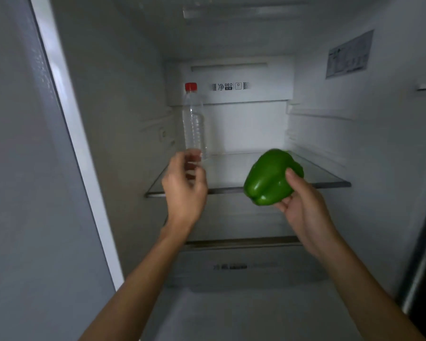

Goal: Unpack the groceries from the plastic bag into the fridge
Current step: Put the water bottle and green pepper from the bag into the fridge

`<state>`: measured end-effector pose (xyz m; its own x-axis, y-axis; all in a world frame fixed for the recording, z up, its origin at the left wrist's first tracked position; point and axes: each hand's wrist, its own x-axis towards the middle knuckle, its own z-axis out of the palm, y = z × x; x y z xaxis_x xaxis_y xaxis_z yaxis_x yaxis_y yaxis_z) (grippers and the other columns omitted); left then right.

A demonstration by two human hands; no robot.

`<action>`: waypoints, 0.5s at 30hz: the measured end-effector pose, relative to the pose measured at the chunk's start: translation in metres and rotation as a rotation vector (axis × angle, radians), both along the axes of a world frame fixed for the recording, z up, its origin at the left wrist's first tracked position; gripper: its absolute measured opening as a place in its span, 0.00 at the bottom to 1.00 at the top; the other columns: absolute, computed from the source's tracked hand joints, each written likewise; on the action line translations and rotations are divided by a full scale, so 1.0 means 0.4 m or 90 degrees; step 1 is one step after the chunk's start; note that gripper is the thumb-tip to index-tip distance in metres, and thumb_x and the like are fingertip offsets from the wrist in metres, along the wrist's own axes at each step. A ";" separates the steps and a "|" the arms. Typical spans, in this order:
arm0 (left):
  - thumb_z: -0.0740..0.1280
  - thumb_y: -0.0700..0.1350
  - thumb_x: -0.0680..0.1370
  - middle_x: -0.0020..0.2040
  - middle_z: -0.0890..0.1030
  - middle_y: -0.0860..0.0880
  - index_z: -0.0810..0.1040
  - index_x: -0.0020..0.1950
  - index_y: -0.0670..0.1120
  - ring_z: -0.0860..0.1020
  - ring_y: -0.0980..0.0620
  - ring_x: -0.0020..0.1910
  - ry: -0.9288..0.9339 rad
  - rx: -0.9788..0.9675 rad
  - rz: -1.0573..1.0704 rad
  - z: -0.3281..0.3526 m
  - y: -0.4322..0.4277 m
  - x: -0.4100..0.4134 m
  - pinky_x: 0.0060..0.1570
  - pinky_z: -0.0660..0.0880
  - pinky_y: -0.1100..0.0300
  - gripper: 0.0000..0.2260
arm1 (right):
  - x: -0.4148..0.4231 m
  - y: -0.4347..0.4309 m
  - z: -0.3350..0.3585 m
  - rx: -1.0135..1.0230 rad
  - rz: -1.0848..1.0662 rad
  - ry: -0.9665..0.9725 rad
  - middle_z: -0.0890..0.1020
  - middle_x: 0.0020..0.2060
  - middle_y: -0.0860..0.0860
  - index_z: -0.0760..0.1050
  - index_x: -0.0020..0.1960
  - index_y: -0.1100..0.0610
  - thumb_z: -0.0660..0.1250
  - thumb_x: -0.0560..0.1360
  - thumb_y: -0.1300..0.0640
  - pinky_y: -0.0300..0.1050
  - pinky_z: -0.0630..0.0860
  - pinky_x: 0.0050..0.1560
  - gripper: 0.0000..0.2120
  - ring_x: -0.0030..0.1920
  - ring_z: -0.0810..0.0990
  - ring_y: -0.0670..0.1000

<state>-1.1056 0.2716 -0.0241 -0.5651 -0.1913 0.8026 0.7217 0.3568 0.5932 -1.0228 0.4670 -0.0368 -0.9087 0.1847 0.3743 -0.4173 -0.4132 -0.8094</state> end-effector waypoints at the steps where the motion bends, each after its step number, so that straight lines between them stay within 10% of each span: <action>1: 0.64 0.36 0.76 0.46 0.82 0.49 0.79 0.52 0.45 0.80 0.53 0.42 0.017 0.013 -0.018 -0.049 0.002 0.060 0.41 0.76 0.65 0.08 | 0.026 0.006 -0.036 -0.025 0.018 -0.022 0.84 0.55 0.54 0.80 0.57 0.54 0.75 0.63 0.43 0.43 0.81 0.50 0.27 0.56 0.83 0.51; 6: 0.68 0.39 0.78 0.44 0.82 0.42 0.80 0.48 0.42 0.81 0.45 0.41 -0.462 0.327 -0.217 -0.328 0.053 0.177 0.39 0.80 0.55 0.02 | 0.111 0.009 -0.260 -0.257 0.110 -0.246 0.81 0.61 0.57 0.77 0.64 0.54 0.79 0.51 0.38 0.54 0.74 0.59 0.45 0.59 0.80 0.59; 9: 0.71 0.41 0.74 0.50 0.76 0.36 0.73 0.54 0.37 0.79 0.40 0.47 -0.757 0.629 -0.415 -0.406 0.059 0.166 0.48 0.78 0.48 0.13 | 0.111 0.007 -0.368 -0.358 0.105 -0.352 0.79 0.62 0.60 0.79 0.60 0.58 0.75 0.56 0.35 0.56 0.67 0.68 0.39 0.63 0.76 0.60; 15: 0.68 0.41 0.75 0.64 0.70 0.32 0.61 0.71 0.41 0.74 0.34 0.62 -0.798 0.706 -0.380 -0.460 0.072 0.166 0.65 0.72 0.42 0.27 | 0.078 0.008 -0.453 -0.463 0.042 -0.364 0.72 0.67 0.59 0.74 0.64 0.57 0.67 0.67 0.36 0.57 0.66 0.68 0.33 0.65 0.72 0.60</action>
